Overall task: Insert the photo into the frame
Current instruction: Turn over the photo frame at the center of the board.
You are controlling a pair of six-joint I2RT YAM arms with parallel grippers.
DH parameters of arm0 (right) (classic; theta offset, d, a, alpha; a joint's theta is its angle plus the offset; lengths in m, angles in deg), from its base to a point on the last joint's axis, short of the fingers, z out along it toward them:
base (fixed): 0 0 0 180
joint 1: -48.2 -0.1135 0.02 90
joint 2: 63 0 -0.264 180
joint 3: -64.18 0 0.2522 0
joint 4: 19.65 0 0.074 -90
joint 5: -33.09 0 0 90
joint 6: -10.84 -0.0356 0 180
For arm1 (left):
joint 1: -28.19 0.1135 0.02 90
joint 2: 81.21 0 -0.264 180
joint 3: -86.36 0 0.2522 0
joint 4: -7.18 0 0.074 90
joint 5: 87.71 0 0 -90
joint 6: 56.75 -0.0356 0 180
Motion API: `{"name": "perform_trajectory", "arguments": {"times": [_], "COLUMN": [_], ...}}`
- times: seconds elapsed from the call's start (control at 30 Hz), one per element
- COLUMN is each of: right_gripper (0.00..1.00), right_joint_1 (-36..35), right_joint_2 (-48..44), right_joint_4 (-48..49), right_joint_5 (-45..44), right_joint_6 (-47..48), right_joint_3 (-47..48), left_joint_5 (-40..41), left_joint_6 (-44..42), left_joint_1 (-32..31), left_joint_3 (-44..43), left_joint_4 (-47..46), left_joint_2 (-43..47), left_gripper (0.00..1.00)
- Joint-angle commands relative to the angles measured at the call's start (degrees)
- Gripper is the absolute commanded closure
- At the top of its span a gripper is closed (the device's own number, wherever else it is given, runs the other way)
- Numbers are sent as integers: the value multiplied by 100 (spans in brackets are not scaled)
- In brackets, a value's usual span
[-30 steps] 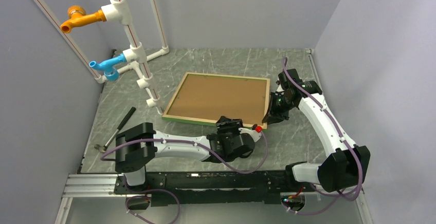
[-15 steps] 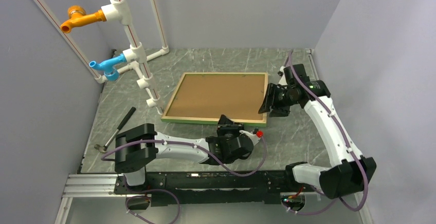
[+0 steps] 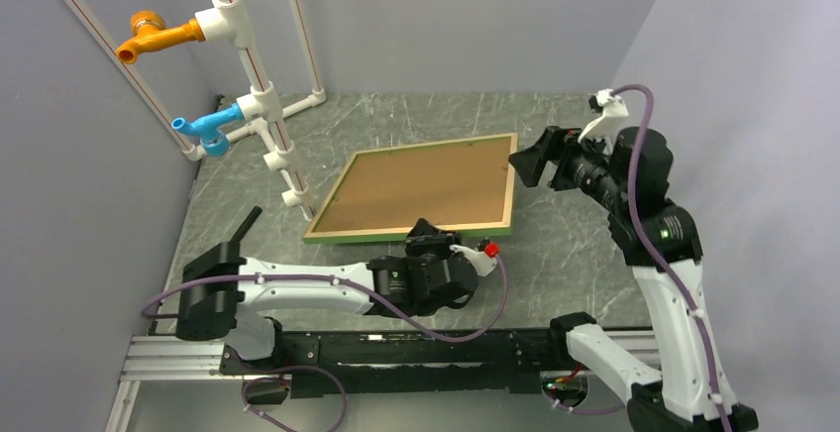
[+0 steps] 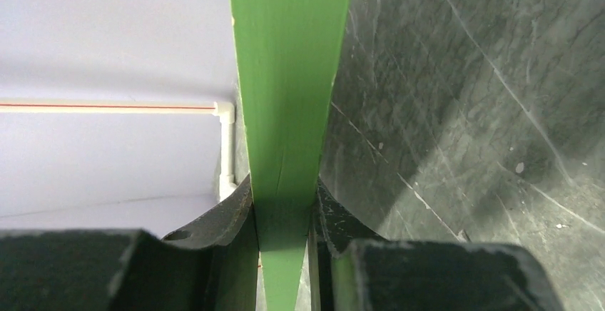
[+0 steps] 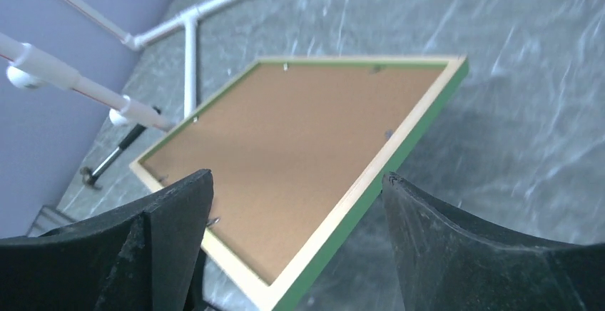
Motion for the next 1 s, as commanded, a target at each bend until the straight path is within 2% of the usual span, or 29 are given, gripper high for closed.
{"name": "perform_trajectory", "arguments": {"times": [0.0, 0.07, 0.17, 0.33, 0.5, 0.7, 0.87, 0.97], "right_gripper": [12, 14, 2, 1, 1, 1, 1, 1], "right_joint_1": [-10, -14, -11, -12, -5, -10, -4, -17], "right_joint_2": [-733, -1046, -1390, -1626, -1487, -1240, -740, -234], "right_joint_4": [2012, 2677, 3381, 3781, 3432, 3240, 2288, 1362], "right_joint_5": [15, 135, 529, 1338, 2575, 4220, 5451, 6110], "right_joint_6": [739, 1035, 1508, 2637, 3726, 4741, 5810, 6617], "right_joint_3": [-589, -939, -1321, -1517, -1358, -1285, -683, -114], "left_joint_5": [-117, -171, -289, -605, -1152, -1429, -1445, -1442], "left_joint_6": [970, 1074, 1209, 1454, 1691, 1982, 2088, 2109], "left_joint_1": [-127, -130, -131, -138, -134, -138, -130, -133], "left_joint_3": [-436, -463, -512, -478, -341, -27, 38, 29], "left_joint_4": [197, 347, 546, 712, 885, 887, 1009, 1067], "left_joint_2": [698, 898, 1190, 1782, 2326, 2835, 2967, 2968], "left_gripper": [100, 100, 100, 100, 100, 100, 100, 100]}}
